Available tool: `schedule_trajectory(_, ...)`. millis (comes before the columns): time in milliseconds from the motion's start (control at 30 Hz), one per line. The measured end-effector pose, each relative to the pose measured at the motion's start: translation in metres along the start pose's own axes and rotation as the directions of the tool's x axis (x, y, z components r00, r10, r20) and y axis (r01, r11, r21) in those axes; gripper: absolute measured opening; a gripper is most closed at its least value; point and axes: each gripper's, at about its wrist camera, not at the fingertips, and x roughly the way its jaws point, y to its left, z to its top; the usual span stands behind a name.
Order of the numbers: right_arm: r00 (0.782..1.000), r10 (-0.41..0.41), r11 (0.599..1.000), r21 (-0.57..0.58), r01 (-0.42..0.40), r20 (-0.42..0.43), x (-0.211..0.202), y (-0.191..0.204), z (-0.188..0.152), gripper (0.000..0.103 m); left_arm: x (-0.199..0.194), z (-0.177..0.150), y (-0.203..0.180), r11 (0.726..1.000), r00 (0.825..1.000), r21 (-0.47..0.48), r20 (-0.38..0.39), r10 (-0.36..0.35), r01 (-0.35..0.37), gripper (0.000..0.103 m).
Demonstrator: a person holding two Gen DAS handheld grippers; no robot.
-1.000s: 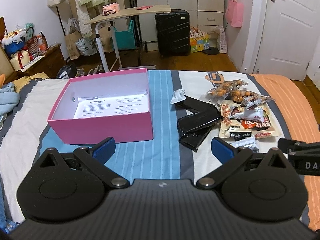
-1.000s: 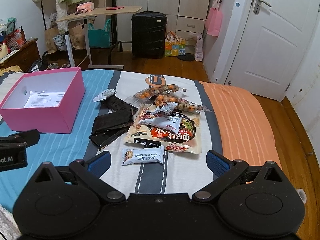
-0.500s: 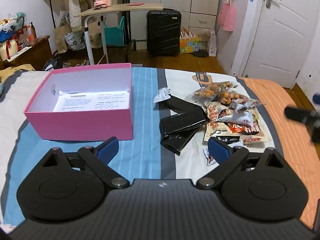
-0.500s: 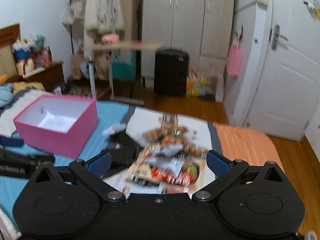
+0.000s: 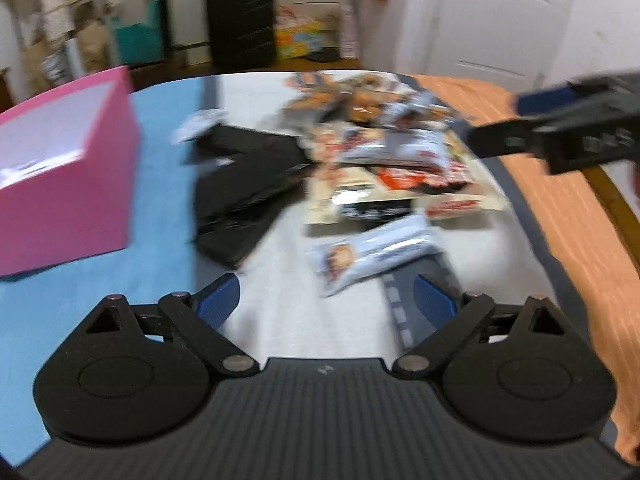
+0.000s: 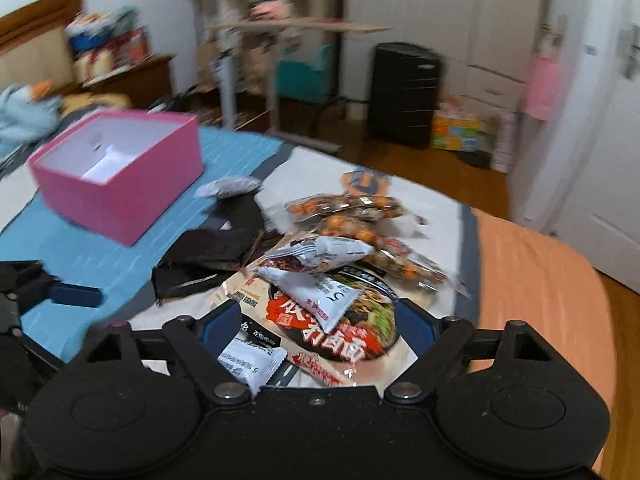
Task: Organize snacks
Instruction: 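Grasp a white snack bar with the left tool while the right tool grasps another white bar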
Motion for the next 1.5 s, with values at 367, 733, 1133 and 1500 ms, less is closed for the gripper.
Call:
schedule_trajectory(367,0.976,0.184,0.955,-0.213,-0.206,-0.120,0.069,-0.018,0.016,0.065,0.068,0.025,-0.016,0.933,0.991,0.342,-0.103,-0.087,0.117,0.080)
schedule_trajectory(733,0.947,0.239,0.897,-0.325,-0.300,-0.215,0.109,-0.028,0.028,0.051,0.102,0.053,0.000,0.907,0.930,0.260,-0.248,-0.269,0.332,0.055)
schedule_trajectory(1133,0.970,0.173,0.944,-0.254,-0.213,-0.170,0.090,-0.019,0.017,0.031,0.103,0.057,-0.017,0.914,0.928,0.242,-0.266,-0.260,0.325,0.048)
schedule_trajectory(1500,0.971,0.185,0.954,-0.210,-0.214,-0.149,0.061,-0.018,0.008,0.030,0.097,0.045,-0.035,0.922,0.954,0.268,-0.194,-0.231,0.278,0.028)
